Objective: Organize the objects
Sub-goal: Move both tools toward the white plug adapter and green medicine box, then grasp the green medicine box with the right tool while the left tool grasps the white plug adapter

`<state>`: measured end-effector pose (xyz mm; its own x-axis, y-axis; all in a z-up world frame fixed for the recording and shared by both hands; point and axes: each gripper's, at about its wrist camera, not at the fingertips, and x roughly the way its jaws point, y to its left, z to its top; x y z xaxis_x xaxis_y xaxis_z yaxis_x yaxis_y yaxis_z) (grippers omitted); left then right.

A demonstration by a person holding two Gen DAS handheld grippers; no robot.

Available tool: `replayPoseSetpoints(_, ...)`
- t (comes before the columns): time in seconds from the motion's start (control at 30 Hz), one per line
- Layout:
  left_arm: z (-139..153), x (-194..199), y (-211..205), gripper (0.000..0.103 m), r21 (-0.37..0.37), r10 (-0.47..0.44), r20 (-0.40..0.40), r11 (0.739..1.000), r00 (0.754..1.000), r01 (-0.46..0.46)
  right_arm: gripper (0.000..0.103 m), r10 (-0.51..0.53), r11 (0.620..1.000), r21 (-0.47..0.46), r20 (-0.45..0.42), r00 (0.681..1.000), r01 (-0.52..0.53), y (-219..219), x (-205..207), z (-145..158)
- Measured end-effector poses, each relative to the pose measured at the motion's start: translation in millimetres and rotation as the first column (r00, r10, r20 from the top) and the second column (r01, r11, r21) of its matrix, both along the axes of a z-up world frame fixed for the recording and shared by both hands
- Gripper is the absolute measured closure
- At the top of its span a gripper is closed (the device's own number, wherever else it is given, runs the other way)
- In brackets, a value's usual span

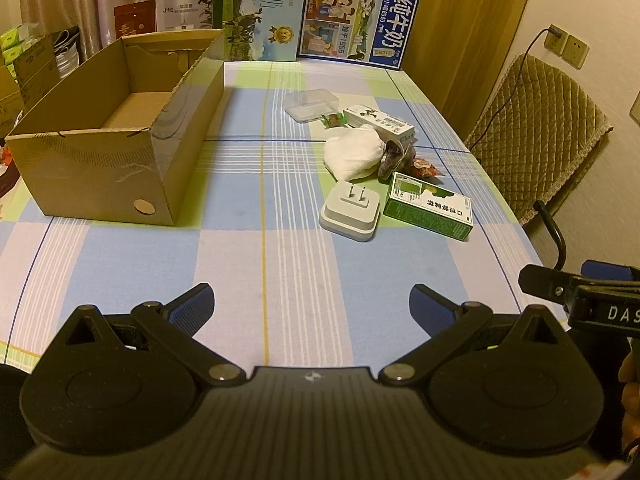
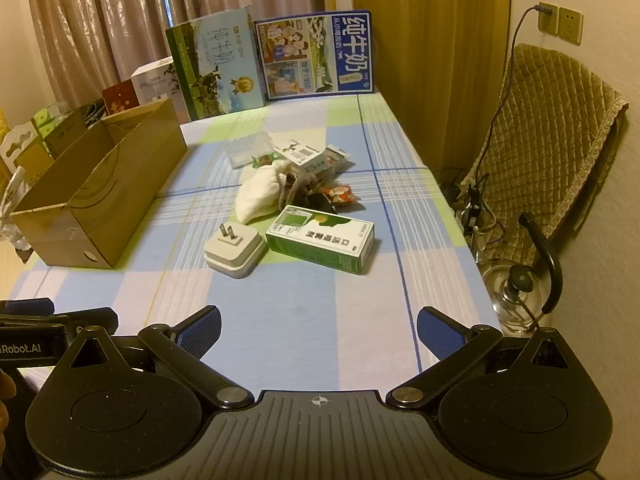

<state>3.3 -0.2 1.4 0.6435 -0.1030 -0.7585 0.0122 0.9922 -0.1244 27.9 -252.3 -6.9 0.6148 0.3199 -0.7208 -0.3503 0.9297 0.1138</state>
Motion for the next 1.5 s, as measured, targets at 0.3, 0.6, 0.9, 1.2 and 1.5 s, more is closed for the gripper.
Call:
replayPoseSetpoints(0.3,-2.4,14.0,-1.4,0.001,0.019,-0.017,0.004,1.0,1.0,0.017,0.002,0.085,0.996,-0.014,0.037,0.996,-0.084,0.4,13.3,3.1)
replayPoseSetpoints(0.6,-12.6,51.7,-0.2,0.001,0.056,-0.047,0.009,0.997,0.999,0.046,0.002,0.29,0.954,-0.11,0.091,0.953,-0.28,6.1,57.9,6.9)
replayPoseSetpoints(0.9,-43.8,101.0,-12.6,0.001,0.083,-0.156,-0.005,0.984,0.988,0.156,0.002,0.482,0.85,-0.233,-0.015,0.876,-0.472,28.1,122.9,-29.5)
replayPoseSetpoints(1.2,-77.2,146.1,-26.4,0.007,0.083,-0.238,-0.032,0.967,0.971,0.24,0.01,0.592,0.74,-0.285,-0.152,0.791,-0.609,56.2,176.5,-77.0)
replayPoseSetpoints(1.5,-91.6,165.7,-31.0,0.012,0.084,-0.291,-0.032,0.953,0.956,0.293,0.042,0.534,0.762,-0.262,-0.261,0.804,-0.592,68.6,194.3,-97.3)
